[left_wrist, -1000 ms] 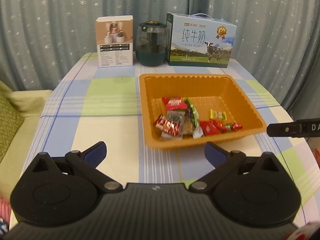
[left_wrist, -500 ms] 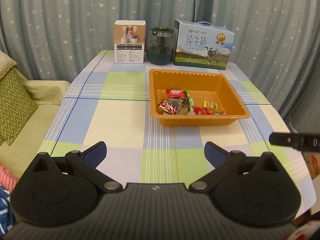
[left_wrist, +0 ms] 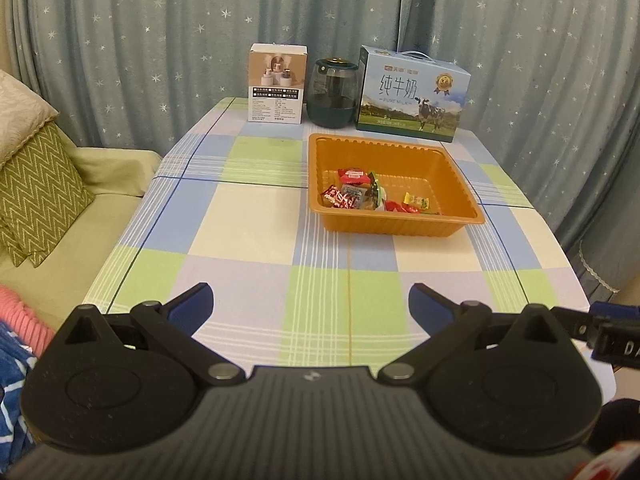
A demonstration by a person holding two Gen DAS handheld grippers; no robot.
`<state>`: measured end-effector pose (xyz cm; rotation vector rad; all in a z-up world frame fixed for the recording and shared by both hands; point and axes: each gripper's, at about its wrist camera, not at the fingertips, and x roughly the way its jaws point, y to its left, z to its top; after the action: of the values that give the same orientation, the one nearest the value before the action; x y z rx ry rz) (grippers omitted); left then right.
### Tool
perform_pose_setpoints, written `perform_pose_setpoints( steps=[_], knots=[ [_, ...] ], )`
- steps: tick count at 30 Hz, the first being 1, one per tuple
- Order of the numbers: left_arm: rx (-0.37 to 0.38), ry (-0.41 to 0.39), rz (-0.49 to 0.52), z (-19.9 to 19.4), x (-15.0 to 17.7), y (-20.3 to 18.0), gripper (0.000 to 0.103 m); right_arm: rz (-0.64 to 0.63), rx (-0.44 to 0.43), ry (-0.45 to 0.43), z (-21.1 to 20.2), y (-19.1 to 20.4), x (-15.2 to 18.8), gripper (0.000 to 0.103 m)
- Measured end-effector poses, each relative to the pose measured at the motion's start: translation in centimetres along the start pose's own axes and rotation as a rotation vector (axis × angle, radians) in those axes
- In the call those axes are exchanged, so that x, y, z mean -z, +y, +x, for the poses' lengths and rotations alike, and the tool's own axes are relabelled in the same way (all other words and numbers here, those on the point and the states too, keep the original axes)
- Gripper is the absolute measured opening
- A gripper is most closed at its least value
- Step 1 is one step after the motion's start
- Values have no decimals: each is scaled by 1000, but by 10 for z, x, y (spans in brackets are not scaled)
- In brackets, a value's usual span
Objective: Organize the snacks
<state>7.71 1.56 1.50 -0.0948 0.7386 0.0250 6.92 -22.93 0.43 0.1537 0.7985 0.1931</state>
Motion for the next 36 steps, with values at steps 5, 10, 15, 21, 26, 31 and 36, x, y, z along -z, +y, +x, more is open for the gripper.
perform_pose_setpoints(
  steps=[5, 10, 15, 21, 26, 31, 36],
  knots=[
    [-16, 7, 30, -13, 8, -7, 103, 12, 6, 4, -12, -1, 12, 74],
    [-5, 20, 47, -21, 20, -11, 103, 8, 22, 18, -22, -2, 25, 74],
    [3, 42, 85, -27, 37, -19, 103, 7, 35, 28, -31, -4, 40, 74],
    [10, 67, 120, -31, 57, -27, 103, 12, 39, 36, -43, -5, 53, 74],
    [21, 72, 134, -36, 65, -32, 103, 0, 47, 31, -52, -2, 58, 74],
    [26, 74, 138, -39, 69, -33, 103, -1, 48, 29, -54, 0, 59, 74],
    [24, 73, 136, -40, 70, -33, 103, -5, 41, 28, -54, 6, 58, 74]
  ],
)
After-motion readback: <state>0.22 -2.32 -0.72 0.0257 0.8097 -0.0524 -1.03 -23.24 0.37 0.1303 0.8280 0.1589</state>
